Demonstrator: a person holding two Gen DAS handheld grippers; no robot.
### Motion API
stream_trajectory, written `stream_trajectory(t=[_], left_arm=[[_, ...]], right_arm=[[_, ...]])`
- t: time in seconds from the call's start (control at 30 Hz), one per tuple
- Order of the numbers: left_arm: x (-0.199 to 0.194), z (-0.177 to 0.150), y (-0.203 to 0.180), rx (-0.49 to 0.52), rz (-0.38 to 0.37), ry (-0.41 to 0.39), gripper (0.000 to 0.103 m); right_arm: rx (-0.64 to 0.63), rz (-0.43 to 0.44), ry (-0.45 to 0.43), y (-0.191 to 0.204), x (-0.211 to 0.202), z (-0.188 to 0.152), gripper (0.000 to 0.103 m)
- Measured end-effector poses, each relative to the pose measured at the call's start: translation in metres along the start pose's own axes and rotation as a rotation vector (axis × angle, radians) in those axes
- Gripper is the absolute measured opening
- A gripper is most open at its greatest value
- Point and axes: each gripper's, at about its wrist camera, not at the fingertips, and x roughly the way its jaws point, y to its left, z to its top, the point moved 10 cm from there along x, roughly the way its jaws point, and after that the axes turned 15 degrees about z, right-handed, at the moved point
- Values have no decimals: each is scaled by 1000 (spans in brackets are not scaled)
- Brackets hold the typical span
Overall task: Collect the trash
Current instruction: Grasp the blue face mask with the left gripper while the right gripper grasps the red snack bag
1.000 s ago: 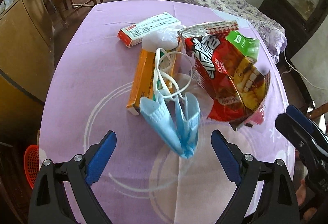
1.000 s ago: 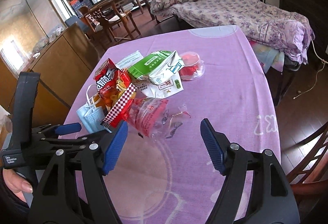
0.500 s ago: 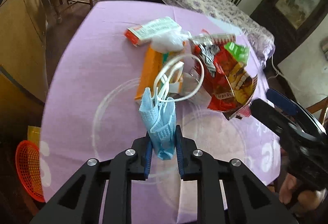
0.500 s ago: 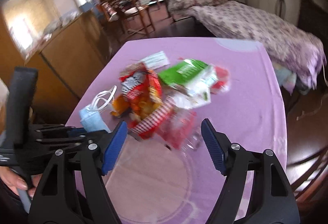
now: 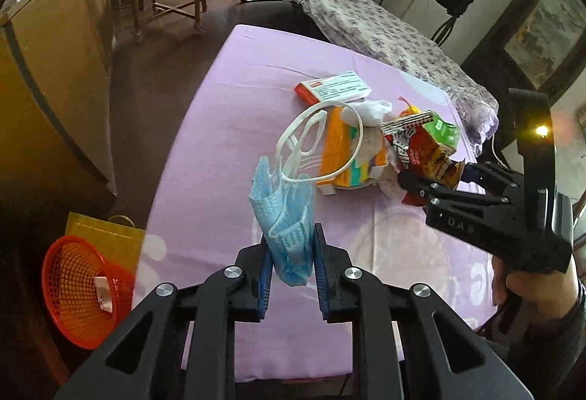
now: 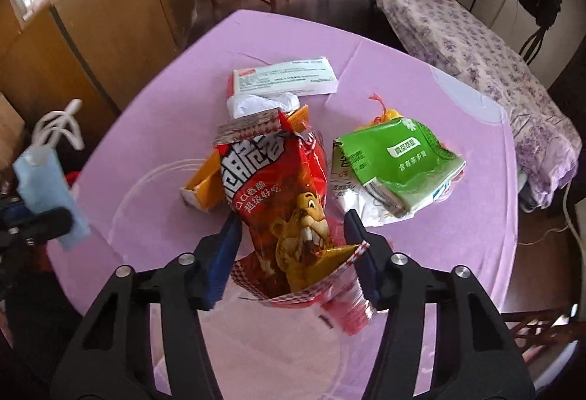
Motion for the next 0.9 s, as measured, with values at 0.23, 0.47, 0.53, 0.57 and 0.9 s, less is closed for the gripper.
stream_trajectory(t=[0.23, 0.47, 0.53, 0.57, 0.9], left_arm=[[-1, -3, 9, -27, -14, 9, 20], [-10, -3, 18, -51, -22, -9, 20], [-14, -3, 22, -59, -26, -16, 20], [-16, -3, 24, -62, -28, -20, 20], [-50, 1, 71, -160, -17, -89, 20]], right_arm=[[-15, -7, 4, 5, -8, -2, 32], [7, 34, -84, 15, -41, 0, 32], [3, 44, -102, 21, -51, 1, 32], [0, 50, -112, 25, -56, 2, 32], [-108, 187, -185, 102, -99, 19, 32]])
